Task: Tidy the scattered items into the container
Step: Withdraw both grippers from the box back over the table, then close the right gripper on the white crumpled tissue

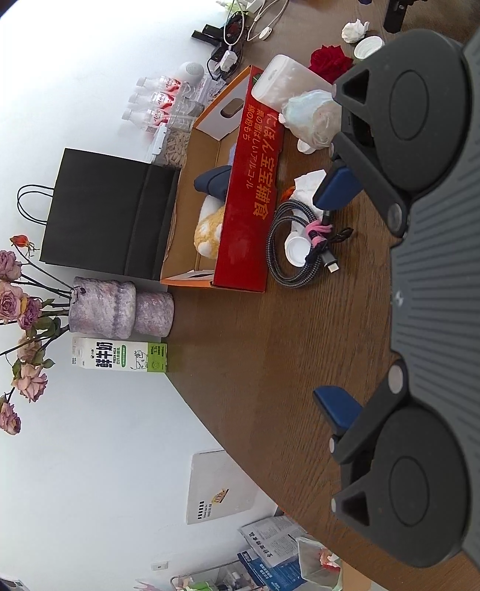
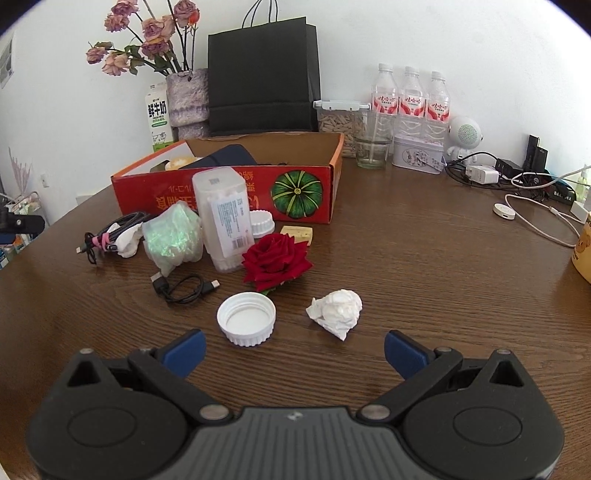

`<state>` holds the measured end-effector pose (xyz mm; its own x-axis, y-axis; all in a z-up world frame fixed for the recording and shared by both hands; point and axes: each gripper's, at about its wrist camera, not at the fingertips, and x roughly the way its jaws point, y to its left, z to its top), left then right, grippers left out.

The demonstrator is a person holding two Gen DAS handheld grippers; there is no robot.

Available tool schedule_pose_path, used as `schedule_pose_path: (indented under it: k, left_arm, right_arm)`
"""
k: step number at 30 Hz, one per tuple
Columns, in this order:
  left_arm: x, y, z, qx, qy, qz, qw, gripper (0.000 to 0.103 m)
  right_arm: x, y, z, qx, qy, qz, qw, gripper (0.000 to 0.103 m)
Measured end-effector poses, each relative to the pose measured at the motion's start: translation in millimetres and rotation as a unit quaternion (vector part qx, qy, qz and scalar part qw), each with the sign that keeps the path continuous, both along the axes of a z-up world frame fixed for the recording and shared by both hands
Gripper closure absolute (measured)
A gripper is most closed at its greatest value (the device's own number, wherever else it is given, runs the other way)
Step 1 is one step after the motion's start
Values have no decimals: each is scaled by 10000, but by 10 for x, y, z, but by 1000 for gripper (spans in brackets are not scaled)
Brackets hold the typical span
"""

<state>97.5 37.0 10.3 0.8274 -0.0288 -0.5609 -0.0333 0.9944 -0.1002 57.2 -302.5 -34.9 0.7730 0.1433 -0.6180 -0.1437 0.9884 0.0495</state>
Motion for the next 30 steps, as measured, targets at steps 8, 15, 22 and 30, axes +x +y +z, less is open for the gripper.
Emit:
schedule_pose_path:
  k: [8,15,22,30]
  left_arm:
    - [-10,-271,-115,-1,149,-288,9995,0]
    - [24,-579,-187,9,263,-459,9986,0]
    - [25,-894,-198,67,262,-503,9984,0]
    - [107,-1351,-320,284,443,-843,9950,0]
  right_arm:
    - [87,-153,45,-73,-125,-110,9998,1]
    - [240,-345,8,-33,-130,-127,9998,15]
    - [446,-369,-74,-101,-3,86,9999,57]
    - [412,-376,-178,66,-130,368,9992,80]
